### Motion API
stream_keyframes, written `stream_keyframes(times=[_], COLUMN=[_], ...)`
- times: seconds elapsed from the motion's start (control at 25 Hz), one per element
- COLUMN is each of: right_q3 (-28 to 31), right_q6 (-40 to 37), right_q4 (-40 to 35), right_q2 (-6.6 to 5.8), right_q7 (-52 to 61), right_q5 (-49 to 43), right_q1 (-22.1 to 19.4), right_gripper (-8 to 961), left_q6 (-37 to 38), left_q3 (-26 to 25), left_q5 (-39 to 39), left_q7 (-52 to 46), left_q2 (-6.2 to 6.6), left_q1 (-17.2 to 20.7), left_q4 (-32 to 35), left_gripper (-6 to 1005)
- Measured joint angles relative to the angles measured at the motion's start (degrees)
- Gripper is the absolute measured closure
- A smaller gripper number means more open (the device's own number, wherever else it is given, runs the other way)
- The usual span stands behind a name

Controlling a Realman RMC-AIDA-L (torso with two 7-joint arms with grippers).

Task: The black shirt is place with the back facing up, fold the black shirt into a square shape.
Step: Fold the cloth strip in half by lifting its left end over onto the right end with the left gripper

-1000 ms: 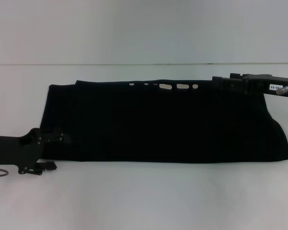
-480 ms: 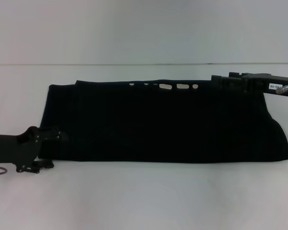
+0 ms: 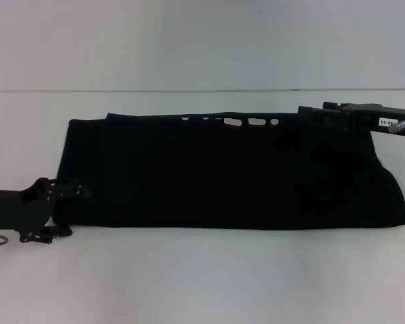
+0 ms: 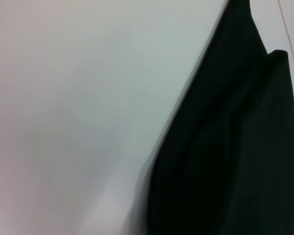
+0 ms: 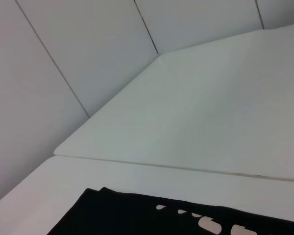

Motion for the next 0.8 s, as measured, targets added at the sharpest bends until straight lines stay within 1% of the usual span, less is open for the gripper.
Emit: stream_keyframes(times=[0.56,0.8], right_q3=[0.08,0.07], right_q6=[0.12,0.00], right_q4=[0.00,0.00], right_q2=[0.00,0.00], right_q7=[0.00,0.00], right_q5=[0.00,0.00], right_q1=[0.07,0.12], right_gripper=[110,112], left_q6=[-1.62,-2.70], left_q3=[0.00,0.09], left_q5=[-0.34,-0.49], left_q7=[0.91,3.49], left_q2=[-0.15,-0.15], left_q1=[0.20,-0.21], left_q4=[-0.14,-0.14], left_gripper=[106,111])
